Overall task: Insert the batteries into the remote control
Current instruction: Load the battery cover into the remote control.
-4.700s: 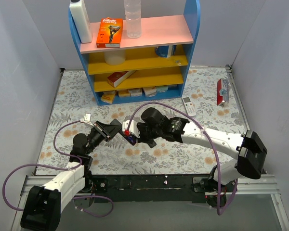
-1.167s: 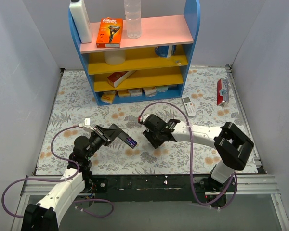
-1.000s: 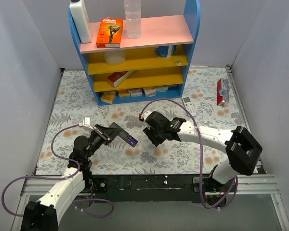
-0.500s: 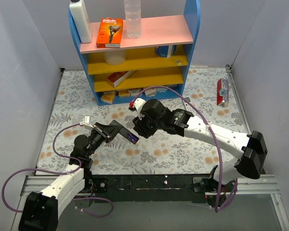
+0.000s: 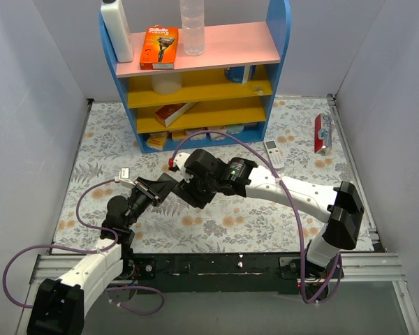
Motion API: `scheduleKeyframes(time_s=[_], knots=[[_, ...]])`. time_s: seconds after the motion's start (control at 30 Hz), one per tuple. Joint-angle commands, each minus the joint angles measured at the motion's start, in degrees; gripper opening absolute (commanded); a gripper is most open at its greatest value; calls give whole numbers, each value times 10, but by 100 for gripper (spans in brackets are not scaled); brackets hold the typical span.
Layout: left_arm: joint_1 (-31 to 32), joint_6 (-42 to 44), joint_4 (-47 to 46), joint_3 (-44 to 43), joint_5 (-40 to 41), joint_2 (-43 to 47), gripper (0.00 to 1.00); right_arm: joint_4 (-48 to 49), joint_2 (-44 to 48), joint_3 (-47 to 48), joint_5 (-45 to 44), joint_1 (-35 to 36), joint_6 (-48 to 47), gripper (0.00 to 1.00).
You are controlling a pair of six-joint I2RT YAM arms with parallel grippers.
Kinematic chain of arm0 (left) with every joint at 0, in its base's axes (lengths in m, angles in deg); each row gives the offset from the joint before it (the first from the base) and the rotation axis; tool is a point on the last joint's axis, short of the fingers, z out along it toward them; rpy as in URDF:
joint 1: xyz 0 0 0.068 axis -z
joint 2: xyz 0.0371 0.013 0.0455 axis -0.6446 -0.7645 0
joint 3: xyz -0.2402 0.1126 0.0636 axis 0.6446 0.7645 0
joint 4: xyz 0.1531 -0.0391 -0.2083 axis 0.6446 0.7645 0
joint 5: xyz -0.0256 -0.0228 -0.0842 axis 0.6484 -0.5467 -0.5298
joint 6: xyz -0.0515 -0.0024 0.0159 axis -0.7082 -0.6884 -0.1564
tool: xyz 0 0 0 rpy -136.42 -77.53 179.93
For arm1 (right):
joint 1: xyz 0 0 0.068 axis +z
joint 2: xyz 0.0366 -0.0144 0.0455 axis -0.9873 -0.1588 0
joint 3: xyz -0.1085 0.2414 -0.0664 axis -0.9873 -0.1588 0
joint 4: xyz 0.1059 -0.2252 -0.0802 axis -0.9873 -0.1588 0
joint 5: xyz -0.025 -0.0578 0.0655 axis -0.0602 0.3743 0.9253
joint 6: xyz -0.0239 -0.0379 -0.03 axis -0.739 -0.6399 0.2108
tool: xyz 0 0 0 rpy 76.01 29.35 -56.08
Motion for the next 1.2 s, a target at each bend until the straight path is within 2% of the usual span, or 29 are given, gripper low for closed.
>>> scheduleKeyframes(time_s=[0.0,1.17], knots=[[1,-6,-5,40,19,17,0,-32,-8,36,-7,9,-7,27],[2,-32,-21,39,11,36,0,-88,-76,108,-42,23,-5,29]])
